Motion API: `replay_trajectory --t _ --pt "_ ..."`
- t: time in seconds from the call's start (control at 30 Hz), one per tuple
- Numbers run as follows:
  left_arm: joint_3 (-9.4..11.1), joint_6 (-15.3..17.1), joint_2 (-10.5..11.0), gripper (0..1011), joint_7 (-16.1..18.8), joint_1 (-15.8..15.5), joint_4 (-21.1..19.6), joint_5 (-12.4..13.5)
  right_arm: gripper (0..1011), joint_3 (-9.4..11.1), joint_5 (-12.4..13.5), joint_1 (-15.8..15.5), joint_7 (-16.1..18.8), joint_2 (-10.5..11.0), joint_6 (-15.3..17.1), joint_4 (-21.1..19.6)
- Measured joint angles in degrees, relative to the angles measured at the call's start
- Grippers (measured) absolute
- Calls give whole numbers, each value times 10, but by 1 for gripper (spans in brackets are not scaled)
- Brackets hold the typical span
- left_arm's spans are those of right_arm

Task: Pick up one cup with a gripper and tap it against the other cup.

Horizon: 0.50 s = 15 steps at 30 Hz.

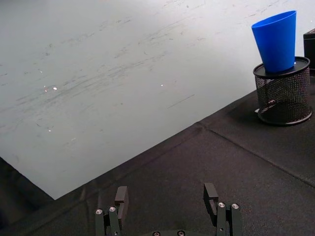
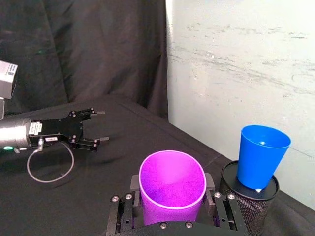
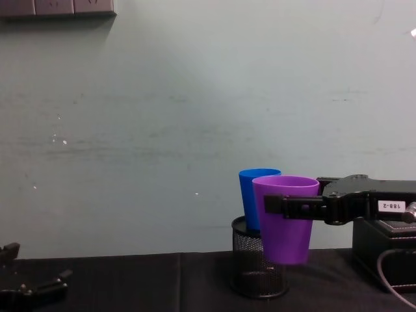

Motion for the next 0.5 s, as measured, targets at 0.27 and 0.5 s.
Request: replay_trajectory --t 0.27,0.5 --pt "0 0 0 1005 0 0 0 0 735 0 0 0 0 0 0 0" --pt "0 0 0 1005 0 0 0 0 734 0 0 0 0 0 0 0"
